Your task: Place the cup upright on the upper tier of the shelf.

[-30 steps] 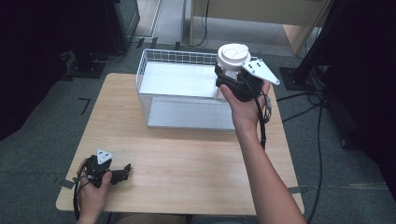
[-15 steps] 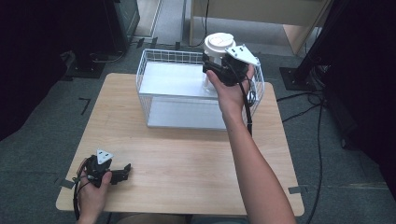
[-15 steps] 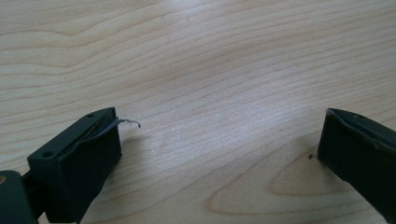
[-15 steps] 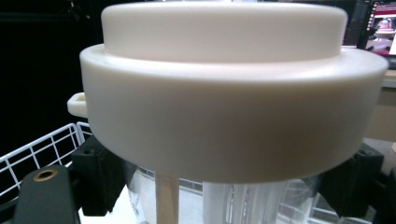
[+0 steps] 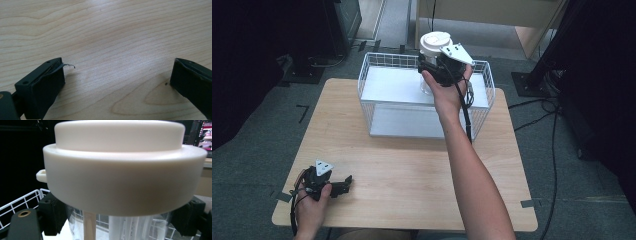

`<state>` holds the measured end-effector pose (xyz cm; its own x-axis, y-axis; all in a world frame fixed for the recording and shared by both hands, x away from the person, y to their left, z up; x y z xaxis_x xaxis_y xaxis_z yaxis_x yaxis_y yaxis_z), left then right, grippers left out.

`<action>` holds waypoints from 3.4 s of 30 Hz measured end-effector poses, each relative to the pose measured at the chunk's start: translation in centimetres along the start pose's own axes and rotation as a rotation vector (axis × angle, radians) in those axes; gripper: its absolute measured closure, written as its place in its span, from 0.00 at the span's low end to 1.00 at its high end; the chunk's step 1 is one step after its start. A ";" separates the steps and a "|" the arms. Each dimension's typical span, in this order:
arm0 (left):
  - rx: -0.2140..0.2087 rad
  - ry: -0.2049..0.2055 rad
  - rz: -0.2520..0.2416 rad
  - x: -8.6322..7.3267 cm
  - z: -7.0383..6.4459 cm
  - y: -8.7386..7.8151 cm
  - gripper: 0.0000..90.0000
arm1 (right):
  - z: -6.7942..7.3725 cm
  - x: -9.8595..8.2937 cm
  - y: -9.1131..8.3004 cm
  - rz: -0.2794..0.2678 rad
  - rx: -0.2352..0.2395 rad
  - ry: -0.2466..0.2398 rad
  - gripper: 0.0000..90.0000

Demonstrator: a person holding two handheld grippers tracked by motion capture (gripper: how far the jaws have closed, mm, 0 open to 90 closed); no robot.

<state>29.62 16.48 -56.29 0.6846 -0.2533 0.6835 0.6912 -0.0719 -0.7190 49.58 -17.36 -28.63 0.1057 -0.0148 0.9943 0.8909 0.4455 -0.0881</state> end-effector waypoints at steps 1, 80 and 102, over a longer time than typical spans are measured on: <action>0.000 0.003 0.002 0.0 0.0 0.0 0.00 | 0.0 -0.1 -0.1 -0.003 0.004 0.007 0.17; 0.002 0.004 0.001 0.0 0.0 0.0 0.00 | -5.2 -12.0 -17.2 0.145 0.034 0.017 0.06; 0.001 0.004 0.003 0.0 0.0 0.0 0.00 | -7.7 -16.5 -21.8 0.185 -0.027 0.037 0.07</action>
<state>29.60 16.50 -56.30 0.6854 -0.2574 0.6811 0.6897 -0.0704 -0.7207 31.78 -33.76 -43.63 0.2845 0.0317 0.9582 0.8664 0.4194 -0.2711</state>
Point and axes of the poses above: each handheld gripper's, and its own axes: y roughly forward along the jaws, x roughly out of its top, z roughly to its left, the point moved 6 cm from there along y, roughly forward along the jaws, and after that the axes turned 9 degrees about x, right-handed, at the moved point
